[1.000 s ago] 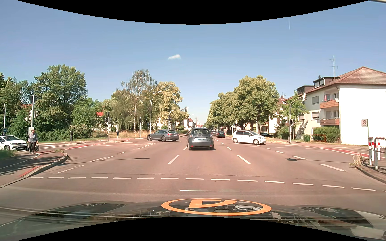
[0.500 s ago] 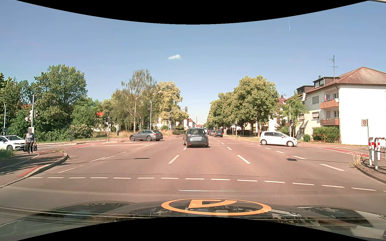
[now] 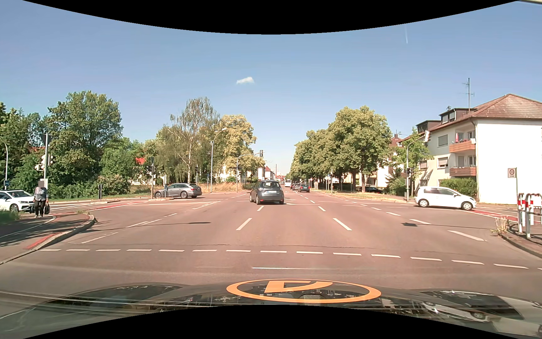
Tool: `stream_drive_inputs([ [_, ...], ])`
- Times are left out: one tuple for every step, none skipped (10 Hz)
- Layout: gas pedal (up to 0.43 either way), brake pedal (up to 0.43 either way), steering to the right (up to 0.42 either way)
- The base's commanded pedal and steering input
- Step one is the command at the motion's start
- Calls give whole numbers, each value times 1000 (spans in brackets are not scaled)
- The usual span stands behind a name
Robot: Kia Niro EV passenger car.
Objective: Follow the waypoints while adhering to traffic rules and regulations
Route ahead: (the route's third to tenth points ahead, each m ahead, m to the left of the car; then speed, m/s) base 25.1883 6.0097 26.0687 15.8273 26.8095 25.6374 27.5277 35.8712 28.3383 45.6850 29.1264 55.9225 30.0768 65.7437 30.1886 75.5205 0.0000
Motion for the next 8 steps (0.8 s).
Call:
stream_drive_inputs([
  [0,299,3],
  [0,299,4],
  [0,299,4],
  [0,299,4],
  [0,299,3],
  [0,299,3],
  [0,299,4],
  [0,299,3],
])
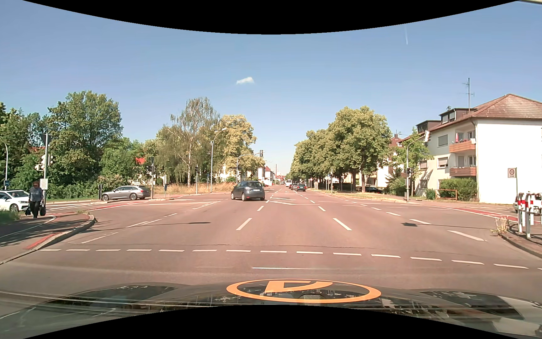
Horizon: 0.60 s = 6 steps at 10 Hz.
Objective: Follow the waypoints while adhering to traffic rules and regulations
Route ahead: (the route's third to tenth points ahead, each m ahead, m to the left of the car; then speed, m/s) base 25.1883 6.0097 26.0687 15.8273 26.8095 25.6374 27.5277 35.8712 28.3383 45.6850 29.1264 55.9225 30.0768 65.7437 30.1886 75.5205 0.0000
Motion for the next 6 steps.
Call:
stream_drive_inputs([
  [0,305,4],
  [0,299,4],
  [0,305,3],
  [0,305,3],
  [0,299,4],
  [0,305,3],
])
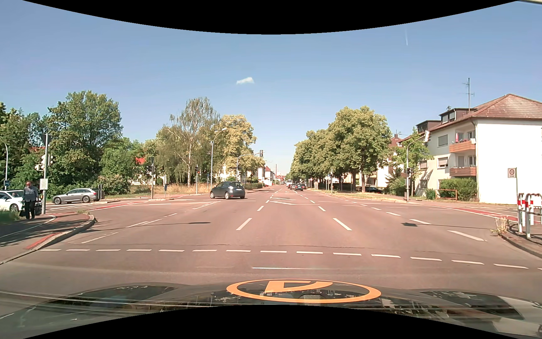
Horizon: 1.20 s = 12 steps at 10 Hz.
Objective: Follow the waypoints while adhering to traffic rules and regulations
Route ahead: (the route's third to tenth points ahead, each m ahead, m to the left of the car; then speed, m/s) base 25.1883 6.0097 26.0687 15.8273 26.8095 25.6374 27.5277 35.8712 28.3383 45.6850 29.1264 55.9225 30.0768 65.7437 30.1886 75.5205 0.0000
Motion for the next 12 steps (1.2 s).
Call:
stream_drive_inputs([
  [0,299,3],
  [0,305,4],
  [0,305,4],
  [0,299,4],
  [0,305,3],
  [0,305,3],
  [0,305,4],
  [0,299,3],
  [0,305,3],
  [0,305,3],
  [0,305,3],
  [0,305,4],
])
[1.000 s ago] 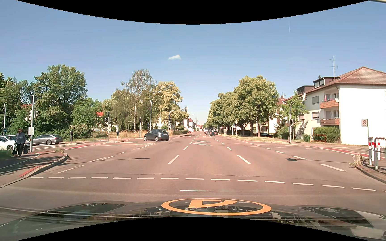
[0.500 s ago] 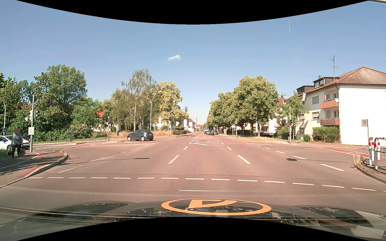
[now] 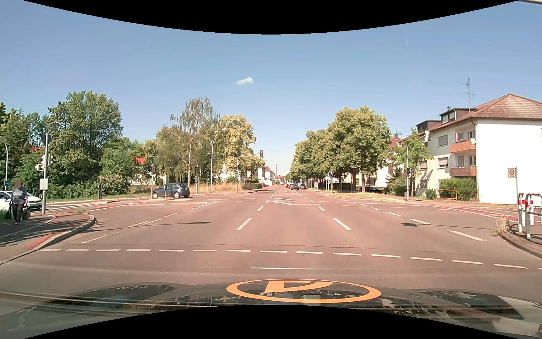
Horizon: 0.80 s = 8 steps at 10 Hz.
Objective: Follow the waypoints while adhering to traffic rules and regulations
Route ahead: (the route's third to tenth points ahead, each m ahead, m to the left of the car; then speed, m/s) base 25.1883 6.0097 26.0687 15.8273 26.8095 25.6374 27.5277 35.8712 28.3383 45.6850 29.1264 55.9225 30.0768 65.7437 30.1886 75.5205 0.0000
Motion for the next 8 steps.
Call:
stream_drive_inputs([
  [0,305,3],
  [0,305,4],
  [0,305,4],
  [0,305,3],
  [0,305,4],
  [0,305,4],
  [0,305,3],
  [0,305,3],
])
